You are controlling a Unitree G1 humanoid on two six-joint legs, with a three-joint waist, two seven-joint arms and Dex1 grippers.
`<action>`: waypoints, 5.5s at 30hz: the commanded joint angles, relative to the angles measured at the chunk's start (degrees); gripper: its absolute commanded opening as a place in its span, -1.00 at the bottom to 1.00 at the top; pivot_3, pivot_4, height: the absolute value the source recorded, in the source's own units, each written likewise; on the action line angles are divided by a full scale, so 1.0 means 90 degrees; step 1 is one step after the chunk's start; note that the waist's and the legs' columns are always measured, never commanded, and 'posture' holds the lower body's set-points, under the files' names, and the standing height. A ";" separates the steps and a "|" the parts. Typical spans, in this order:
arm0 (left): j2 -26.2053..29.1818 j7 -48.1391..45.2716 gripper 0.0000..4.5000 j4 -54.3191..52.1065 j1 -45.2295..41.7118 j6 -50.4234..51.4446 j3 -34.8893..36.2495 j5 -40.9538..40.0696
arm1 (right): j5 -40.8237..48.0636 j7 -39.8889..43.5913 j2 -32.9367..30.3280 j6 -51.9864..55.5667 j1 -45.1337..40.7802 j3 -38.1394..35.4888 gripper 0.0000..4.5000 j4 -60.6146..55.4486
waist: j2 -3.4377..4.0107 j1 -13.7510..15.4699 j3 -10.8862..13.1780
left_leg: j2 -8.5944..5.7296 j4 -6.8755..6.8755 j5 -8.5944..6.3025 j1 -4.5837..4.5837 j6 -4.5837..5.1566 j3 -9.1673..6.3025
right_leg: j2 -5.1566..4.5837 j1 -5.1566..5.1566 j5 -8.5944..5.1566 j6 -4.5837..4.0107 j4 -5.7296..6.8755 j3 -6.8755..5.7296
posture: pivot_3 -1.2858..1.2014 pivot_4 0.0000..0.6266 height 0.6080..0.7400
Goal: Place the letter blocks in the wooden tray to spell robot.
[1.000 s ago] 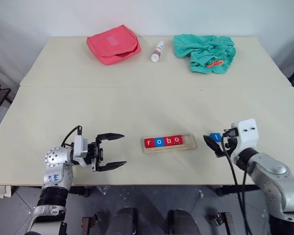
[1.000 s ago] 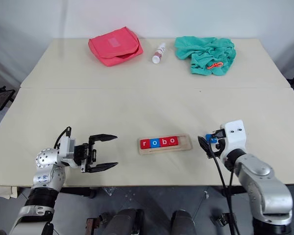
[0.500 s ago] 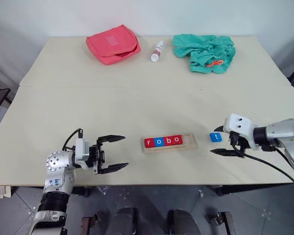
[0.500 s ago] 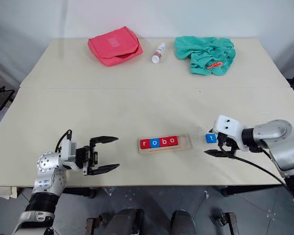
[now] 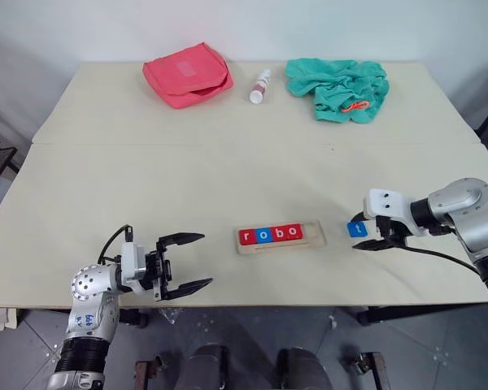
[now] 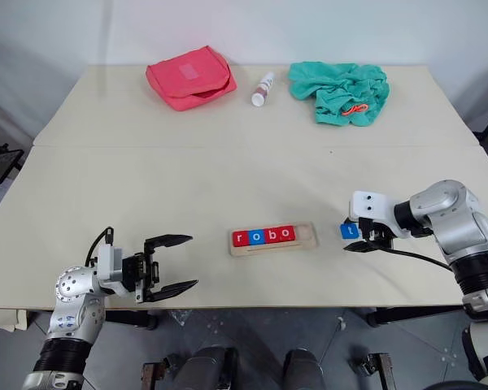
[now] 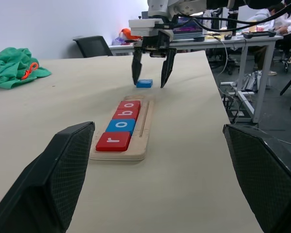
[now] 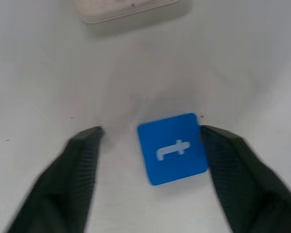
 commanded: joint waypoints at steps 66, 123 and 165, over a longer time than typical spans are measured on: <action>-0.0001 -0.0111 1.00 0.0420 -0.0448 -0.0281 0.0019 -0.0029 | 0.0725 -0.0767 0.1457 0.2534 -0.0710 -0.0067 -0.19 -0.1795 | 0.0004 0.0001 0.0002 | -0.0008 -0.0004 -0.0001 -0.0009 -0.0001 -0.0024 | -0.0002 -0.0004 0.0000 0.0000 0.0006 -0.0017 | 0.03 -0.52 1.00; 0.0032 -0.0042 1.00 0.0320 -0.0401 -0.0235 -0.0032 -0.0035 | 0.0837 -0.0158 0.0734 0.2428 0.0057 0.0072 -0.99 -0.1917 | 0.0003 0.0009 0.0003 | -0.0006 -0.0003 -0.0001 -0.0009 -0.0002 -0.0024 | -0.0002 -0.0001 0.0000 0.0000 -0.0001 -0.0017 | 0.03 -0.52 1.00; 0.0486 0.1321 1.00 -0.0160 -0.0121 0.0016 0.1047 -0.0219 | 0.3226 0.1395 0.0680 -0.1510 0.1980 -0.3376 0.98 0.0542 | -0.0001 0.0025 0.0006 | -0.0005 -0.0005 -0.0001 0.0002 -0.0001 -0.0022 | -0.0002 0.0022 0.0000 0.0000 -0.0013 -0.0027 | 0.03 -0.52 1.00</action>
